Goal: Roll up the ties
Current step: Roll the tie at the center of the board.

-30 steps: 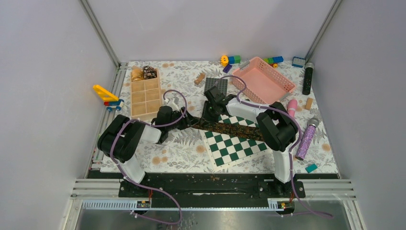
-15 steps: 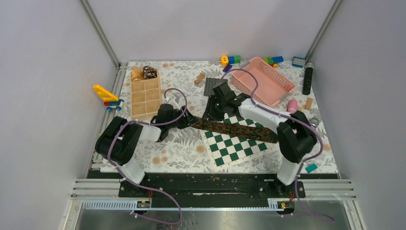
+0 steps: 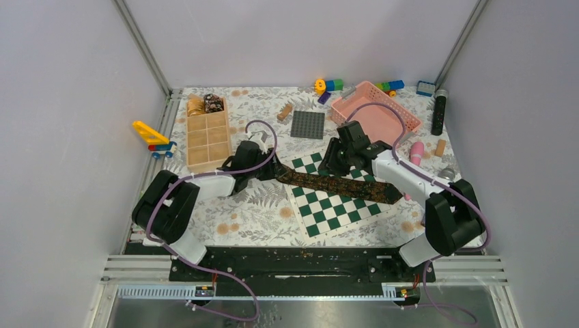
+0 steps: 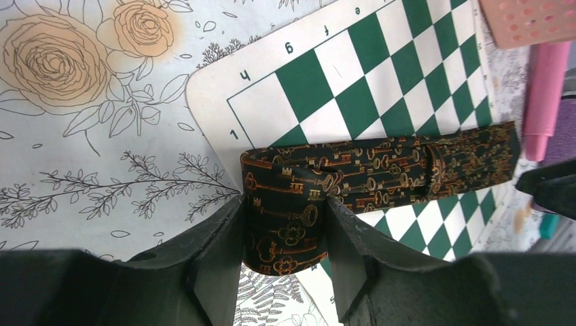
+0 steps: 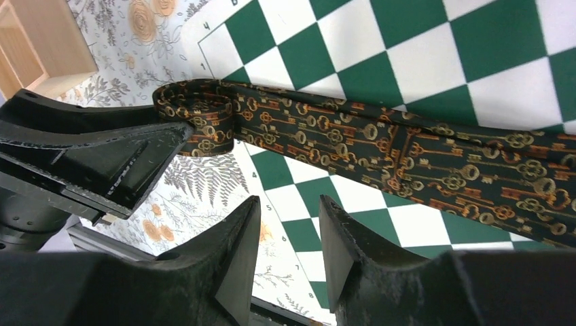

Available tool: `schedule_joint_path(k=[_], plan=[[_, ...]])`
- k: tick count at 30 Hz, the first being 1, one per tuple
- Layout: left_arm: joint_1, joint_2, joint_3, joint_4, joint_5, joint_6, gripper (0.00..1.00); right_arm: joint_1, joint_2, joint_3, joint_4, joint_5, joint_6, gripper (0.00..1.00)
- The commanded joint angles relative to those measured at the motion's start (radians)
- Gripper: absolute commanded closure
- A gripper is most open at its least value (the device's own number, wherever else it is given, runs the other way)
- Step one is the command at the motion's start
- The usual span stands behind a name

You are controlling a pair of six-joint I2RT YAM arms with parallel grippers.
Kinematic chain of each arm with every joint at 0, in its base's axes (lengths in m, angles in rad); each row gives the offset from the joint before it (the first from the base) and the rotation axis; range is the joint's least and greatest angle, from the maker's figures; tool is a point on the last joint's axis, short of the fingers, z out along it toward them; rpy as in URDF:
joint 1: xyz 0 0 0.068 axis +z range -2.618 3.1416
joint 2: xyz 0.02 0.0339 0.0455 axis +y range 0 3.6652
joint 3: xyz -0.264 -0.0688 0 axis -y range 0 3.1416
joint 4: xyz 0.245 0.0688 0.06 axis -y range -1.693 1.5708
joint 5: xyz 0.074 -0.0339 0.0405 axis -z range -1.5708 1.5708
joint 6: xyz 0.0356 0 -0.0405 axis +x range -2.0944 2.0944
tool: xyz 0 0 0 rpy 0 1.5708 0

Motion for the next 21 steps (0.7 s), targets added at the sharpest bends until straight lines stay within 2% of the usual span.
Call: schedule_joint_path(k=[1,11,21], plan=[[-0.038,-0.052,0.097,-0.141,-0.140,0.083,0.56,-0.020,-0.076,-0.029,-0.004,0.024,-0.030,0.55],[-0.116,-0.047,0.223,-0.370,-0.369,0.198,0.57,-0.047,-0.132,-0.082,-0.011,0.035,-0.041,0.55],[-0.199,0.011,0.324,-0.510,-0.561,0.255,0.59,-0.064,-0.176,-0.092,-0.035,0.051,-0.052,0.55]])
